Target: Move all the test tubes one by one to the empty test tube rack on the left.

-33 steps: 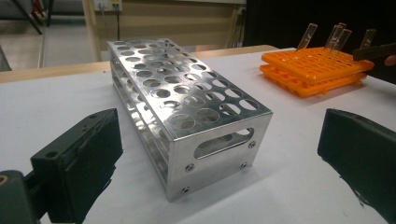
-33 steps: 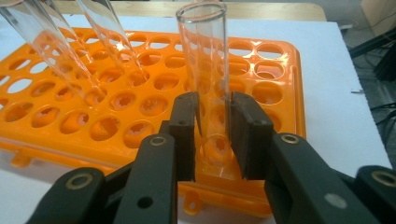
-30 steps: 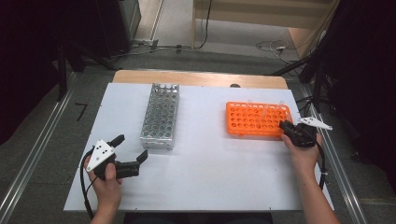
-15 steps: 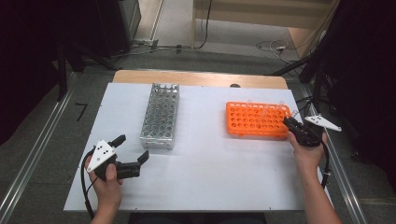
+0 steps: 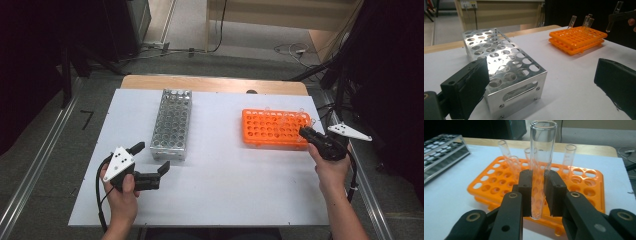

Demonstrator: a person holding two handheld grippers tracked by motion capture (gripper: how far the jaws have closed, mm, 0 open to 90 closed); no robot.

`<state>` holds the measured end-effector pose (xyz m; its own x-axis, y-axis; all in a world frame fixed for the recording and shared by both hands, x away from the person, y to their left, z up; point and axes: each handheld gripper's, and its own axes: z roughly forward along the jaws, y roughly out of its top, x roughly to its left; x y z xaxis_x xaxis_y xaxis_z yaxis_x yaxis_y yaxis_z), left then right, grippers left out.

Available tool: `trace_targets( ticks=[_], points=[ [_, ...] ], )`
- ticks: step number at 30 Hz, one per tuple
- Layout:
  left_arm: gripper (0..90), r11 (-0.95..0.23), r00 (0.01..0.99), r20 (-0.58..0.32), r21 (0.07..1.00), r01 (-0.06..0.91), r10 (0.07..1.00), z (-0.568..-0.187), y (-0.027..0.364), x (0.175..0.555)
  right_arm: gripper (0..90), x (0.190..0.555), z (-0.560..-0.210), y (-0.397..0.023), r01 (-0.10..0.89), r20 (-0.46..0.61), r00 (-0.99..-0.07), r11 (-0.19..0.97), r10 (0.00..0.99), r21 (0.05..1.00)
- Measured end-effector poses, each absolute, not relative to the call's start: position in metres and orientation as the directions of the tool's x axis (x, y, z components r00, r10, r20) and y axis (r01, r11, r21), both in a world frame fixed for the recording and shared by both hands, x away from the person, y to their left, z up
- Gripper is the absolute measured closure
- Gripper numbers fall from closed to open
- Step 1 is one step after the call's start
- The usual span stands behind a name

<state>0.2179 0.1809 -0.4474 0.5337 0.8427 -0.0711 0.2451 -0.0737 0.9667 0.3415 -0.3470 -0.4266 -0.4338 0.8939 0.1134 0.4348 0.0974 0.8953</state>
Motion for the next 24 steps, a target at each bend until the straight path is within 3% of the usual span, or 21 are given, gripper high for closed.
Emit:
trace_targets(
  ticks=[7, 24],
  points=[
    [0.0, -0.103, 0.613, -0.071, 0.964, 0.243, 0.787, -0.431, 0.158, 0.228, 74.0, 0.331, -0.416, -0.326, 0.42, 0.13, -0.501, 0.109, 0.855, 0.901],
    [0.0, -0.083, 0.698, -0.105, 0.97, 0.23, 0.709, -0.399, 0.114, 0.255, 73.9, 0.303, -0.404, -0.265, 0.375, 0.099, -0.668, 0.219, 0.737, 0.901]
  ],
)
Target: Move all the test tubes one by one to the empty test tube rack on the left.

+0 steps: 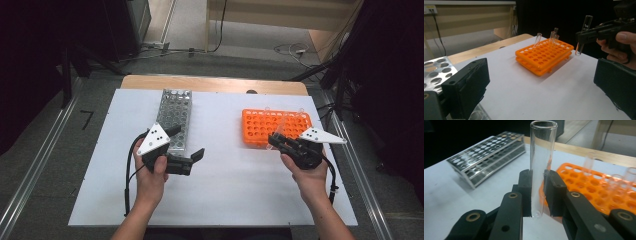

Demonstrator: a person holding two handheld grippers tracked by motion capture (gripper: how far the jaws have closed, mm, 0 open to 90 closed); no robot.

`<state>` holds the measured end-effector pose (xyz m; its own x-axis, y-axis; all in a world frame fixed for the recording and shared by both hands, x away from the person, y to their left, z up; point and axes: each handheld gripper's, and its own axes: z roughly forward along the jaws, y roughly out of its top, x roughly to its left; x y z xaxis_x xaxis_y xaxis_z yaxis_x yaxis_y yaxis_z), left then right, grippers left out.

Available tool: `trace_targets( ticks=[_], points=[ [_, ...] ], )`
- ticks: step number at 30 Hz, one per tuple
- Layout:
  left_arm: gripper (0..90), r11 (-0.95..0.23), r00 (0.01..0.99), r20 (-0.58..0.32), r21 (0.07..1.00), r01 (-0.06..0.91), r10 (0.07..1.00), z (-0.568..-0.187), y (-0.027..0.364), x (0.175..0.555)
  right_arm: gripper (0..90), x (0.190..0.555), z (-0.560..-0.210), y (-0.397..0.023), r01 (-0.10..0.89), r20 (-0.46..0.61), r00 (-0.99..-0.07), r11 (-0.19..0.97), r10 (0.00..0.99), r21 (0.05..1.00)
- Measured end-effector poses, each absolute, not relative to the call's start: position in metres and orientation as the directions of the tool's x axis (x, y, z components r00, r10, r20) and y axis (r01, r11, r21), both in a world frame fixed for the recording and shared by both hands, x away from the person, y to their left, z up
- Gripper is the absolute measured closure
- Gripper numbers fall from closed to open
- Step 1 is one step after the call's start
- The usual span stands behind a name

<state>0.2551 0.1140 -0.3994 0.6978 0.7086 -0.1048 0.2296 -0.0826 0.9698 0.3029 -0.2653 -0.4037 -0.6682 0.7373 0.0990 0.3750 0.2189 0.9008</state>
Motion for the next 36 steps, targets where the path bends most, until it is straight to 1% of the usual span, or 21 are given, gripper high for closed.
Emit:
trace_targets(
  ticks=[5, 7, 10, 13, 17, 21, 23, 26, 28, 36],
  points=[
    [0.1, -0.093, 0.716, -0.121, 0.963, 0.252, 0.687, -0.402, 0.107, 0.255, 73.9, 0.295, -0.41, -0.25, 0.367, 0.097, -0.706, 0.244, 0.702, 0.898],
    [0.2, -0.08, 0.723, -0.139, 0.962, 0.261, 0.677, -0.403, 0.104, 0.254, 73.9, 0.292, -0.414, -0.244, 0.368, 0.097, -0.719, 0.259, 0.688, 0.893],
    [5.1, -0.084, 0.711, -0.148, 0.956, 0.281, 0.687, -0.403, 0.097, 0.252, 73.9, 0.288, -0.421, -0.235, 0.373, 0.098, -0.737, 0.281, 0.669, 0.884],
    [9.7, -0.083, 0.716, -0.166, 0.95, 0.299, 0.678, -0.402, 0.09, 0.251, 73.9, 0.283, -0.426, -0.226, 0.371, 0.097, -0.755, 0.3, 0.648, 0.879],
    [18.6, -0.091, 0.718, -0.172, 0.946, 0.312, 0.675, -0.4, 0.078, 0.248, 73.9, 0.275, -0.429, -0.213, 0.358, 0.089, -0.784, 0.33, 0.614, 0.874],
    [25.4, -0.107, 0.73, -0.169, 0.943, 0.316, 0.662, -0.4, 0.071, 0.245, 73.9, 0.269, -0.43, -0.201, 0.346, 0.084, -0.806, 0.352, 0.585, 0.869],
    [28.2, -0.112, 0.747, -0.181, 0.94, 0.323, 0.639, -0.402, 0.066, 0.245, 73.9, 0.267, -0.431, -0.196, 0.342, 0.085, -0.817, 0.361, 0.571, 0.868],
    [35.7, -0.128, 0.77, -0.181, 0.938, 0.323, 0.612, -0.404, 0.061, 0.243, 74.0, 0.264, -0.432, -0.189, 0.335, 0.083, -0.829, 0.373, 0.552, 0.865],
    [39.2, -0.137, 0.783, -0.184, 0.936, 0.324, 0.595, -0.405, 0.057, 0.243, 74.0, 0.262, -0.432, -0.185, 0.331, 0.084, -0.836, 0.377, 0.543, 0.865],
    [58.8, -0.174, 0.812, -0.17, 0.933, 0.315, 0.558, -0.408, 0.047, 0.24, 74.0, 0.253, -0.432, -0.172, 0.31, 0.072, -0.86, 0.405, 0.505, 0.86]
  ],
)
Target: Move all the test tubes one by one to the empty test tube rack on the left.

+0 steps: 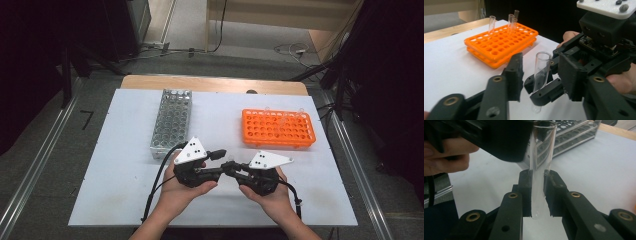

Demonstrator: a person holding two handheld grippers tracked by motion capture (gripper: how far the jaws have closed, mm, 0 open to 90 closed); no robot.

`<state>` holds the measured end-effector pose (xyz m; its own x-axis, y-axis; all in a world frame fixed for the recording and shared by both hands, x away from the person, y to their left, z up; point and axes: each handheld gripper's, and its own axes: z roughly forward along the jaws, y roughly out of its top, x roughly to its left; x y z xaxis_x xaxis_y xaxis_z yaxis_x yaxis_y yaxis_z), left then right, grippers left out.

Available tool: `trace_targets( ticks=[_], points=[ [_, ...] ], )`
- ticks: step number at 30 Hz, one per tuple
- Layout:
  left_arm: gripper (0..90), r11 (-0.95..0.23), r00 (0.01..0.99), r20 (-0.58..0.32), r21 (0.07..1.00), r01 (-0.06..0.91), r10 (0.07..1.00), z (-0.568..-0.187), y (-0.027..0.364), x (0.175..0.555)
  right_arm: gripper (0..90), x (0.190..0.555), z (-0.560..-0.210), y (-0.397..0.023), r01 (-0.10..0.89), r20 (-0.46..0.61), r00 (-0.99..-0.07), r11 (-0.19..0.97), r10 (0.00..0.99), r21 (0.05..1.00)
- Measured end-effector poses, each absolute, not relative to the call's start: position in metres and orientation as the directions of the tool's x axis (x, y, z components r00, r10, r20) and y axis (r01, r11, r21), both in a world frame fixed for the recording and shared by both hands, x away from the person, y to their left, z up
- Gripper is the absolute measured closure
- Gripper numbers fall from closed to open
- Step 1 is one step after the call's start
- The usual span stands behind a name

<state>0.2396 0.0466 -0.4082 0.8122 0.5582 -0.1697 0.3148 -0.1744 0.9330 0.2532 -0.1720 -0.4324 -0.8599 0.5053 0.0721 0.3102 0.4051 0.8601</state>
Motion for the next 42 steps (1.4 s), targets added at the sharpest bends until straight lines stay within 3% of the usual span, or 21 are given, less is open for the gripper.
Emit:
trace_targets(
  ticks=[4, 11, 24, 28, 35, 38, 39, 42],
  points=[
    [67.3, -0.187, 0.817, -0.16, 0.932, 0.309, 0.554, -0.409, 0.045, 0.239, 74.0, 0.25, -0.431, -0.169, 0.307, 0.074, -0.867, 0.409, 0.493, 0.86],
    [74.7, -0.192, 0.821, -0.15, 0.935, 0.299, 0.551, -0.409, 0.043, 0.238, 74.0, 0.248, -0.429, -0.166, 0.301, 0.075, -0.874, 0.414, 0.479, 0.859],
    [75.6, -0.201, 0.812, -0.136, 0.934, 0.297, 0.568, -0.407, 0.041, 0.24, 72.3, 0.25, -0.431, -0.166, 0.323, 0.103, -0.868, 0.395, 0.486, 0.86],
    [75.8, -0.195, 0.807, -0.14, 0.934, 0.3, 0.573, -0.403, 0.044, 0.245, 54.7, 0.252, -0.431, -0.167, 0.325, 0.108, -0.874, 0.405, 0.473, 0.855],
    [75.8, -0.179, 0.796, -0.138, 0.939, 0.295, 0.59, -0.392, 0.05, 0.257, 16.0, 0.253, -0.425, -0.183, 0.324, 0.096, -0.853, 0.376, 0.513, 0.868],
    [75.8, -0.173, 0.791, -0.142, 0.939, 0.299, 0.596, -0.389, 0.054, 0.262, 10.0, 0.253, -0.423, -0.193, 0.331, 0.099, -0.838, 0.357, 0.536, 0.874],
    [75.8, -0.168, 0.786, -0.143, 0.939, 0.3, 0.601, -0.388, 0.056, 0.265, 1.4, 0.254, -0.423, -0.203, 0.336, 0.103, -0.831, 0.346, 0.546, 0.876],
    [75.8, -0.155, 0.773, -0.148, 0.94, 0.304, 0.618, -0.384, 0.062, 0.273, 0.0, 0.253, -0.424, -0.221, 0.352, 0.13, -0.826, 0.321, 0.549, 0.879]
  ],
)
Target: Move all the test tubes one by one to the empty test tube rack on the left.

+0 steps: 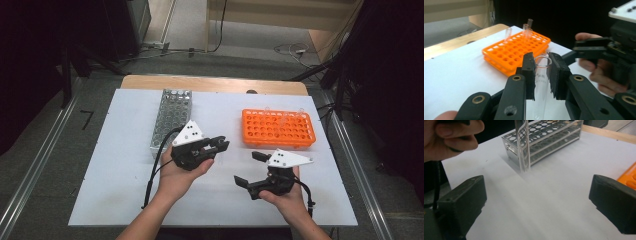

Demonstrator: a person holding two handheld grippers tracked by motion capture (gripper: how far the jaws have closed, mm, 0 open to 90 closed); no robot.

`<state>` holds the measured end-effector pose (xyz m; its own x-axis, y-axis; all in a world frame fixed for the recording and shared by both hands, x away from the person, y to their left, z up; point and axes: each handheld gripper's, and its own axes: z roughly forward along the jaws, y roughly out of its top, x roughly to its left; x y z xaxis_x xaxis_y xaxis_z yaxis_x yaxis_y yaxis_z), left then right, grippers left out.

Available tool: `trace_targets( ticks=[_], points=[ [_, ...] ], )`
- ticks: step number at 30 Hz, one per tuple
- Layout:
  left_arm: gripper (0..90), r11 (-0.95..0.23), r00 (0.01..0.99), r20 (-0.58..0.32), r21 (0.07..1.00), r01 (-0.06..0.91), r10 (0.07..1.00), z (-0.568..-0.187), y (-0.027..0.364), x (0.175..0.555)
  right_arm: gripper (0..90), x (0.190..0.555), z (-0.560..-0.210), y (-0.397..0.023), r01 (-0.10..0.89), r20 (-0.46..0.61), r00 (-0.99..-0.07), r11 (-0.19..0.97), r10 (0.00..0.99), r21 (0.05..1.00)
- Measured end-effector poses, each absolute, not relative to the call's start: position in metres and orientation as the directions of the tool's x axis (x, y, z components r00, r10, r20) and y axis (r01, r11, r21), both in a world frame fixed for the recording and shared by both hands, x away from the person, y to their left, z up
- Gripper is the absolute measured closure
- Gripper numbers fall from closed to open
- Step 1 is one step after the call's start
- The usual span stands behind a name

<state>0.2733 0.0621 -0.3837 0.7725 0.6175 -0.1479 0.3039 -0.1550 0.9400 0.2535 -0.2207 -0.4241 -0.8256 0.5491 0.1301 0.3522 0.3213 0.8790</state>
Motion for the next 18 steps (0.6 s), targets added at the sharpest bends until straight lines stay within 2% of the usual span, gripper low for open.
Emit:
trace_targets(
  ticks=[13, 18],
  points=[
    [75.8, -0.111, 0.708, -0.154, 0.943, 0.314, 0.689, -0.37, 0.099, 0.313, 0.0, 0.245, -0.433, -0.284, 0.384, 0.119, -0.749, 0.281, 0.651, 0.88],
    [75.8, -0.101, 0.674, -0.155, 0.941, 0.324, 0.722, -0.37, 0.111, 0.334, 0.0, 0.246, -0.436, -0.306, 0.4, 0.142, -0.715, 0.233, 0.685, 0.886]
  ],
)
